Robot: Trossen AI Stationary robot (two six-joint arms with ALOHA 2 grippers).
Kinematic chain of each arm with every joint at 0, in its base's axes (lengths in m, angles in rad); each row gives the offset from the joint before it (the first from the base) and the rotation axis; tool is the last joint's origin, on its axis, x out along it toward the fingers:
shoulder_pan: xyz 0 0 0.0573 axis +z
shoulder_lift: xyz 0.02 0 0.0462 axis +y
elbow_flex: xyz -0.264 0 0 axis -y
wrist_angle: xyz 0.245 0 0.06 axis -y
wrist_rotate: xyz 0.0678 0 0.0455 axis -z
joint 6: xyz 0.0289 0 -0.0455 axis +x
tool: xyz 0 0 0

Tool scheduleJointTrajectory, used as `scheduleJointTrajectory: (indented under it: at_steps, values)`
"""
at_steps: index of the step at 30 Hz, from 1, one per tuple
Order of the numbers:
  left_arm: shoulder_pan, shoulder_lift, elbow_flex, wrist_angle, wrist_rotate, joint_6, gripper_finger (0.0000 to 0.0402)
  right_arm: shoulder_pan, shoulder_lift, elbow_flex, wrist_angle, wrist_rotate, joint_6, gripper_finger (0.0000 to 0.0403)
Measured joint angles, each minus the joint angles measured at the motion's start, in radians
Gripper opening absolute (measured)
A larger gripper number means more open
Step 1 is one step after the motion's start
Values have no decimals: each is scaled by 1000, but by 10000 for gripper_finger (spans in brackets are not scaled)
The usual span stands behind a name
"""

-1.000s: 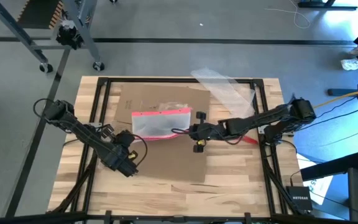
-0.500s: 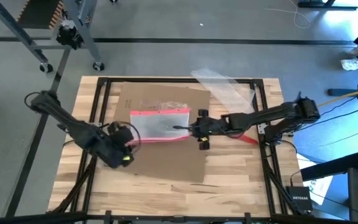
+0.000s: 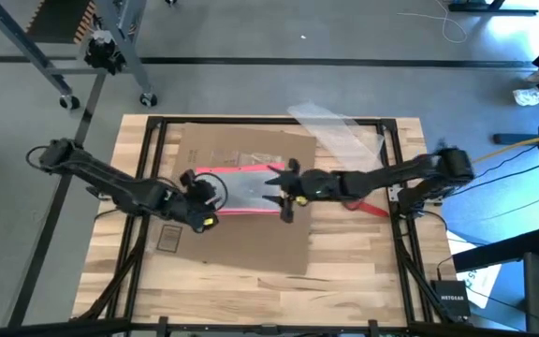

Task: Unpack boxes
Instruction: Close the white pouch

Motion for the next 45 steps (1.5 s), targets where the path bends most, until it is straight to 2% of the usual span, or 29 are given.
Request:
scheduleJointTrajectory:
  at_steps: [5, 10, 14, 19, 22, 24, 28, 31, 34, 40, 45]
  values:
    - [6, 5, -189, 244, 171, -6, 140, -5, 185, 0, 61, -20, 50, 171]
    - [-19, 3, -270, 234, 195, -71, 139, 21, 306, 2, 92, -35, 84, 158]
    - [-16, -4, -257, 131, 170, -54, 138, 29, 332, 5, 92, -41, 102, 151]
    - [-15, -64, -159, -87, 62, -51, 138, 29, 274, 20, 30, -44, 102, 149]
    - [-17, -112, -109, -75, 38, -35, 138, 29, 198, 66, -63, -49, 102, 149]
    - [-23, -141, -102, 5, 99, 2, 138, 29, 136, 93, -181, -49, 96, 149]
    - [-37, -145, -120, 133, 290, 47, 138, 30, 30, 103, -407, -48, 77, 149]
    - [-55, -111, -162, 197, 335, 37, 138, 39, -23, 73, -464, -49, 95, 149]
    - [-70, -74, -185, 193, 340, -21, 138, 69, -29, 11, -490, -41, 126, 149]
    - [-118, -52, -195, 98, 387, -143, 138, 147, -63, -69, -544, -17, 240, 149]
    - [-142, -28, -235, 101, 364, -264, 138, 172, -64, -116, -524, 216, 285, 149]
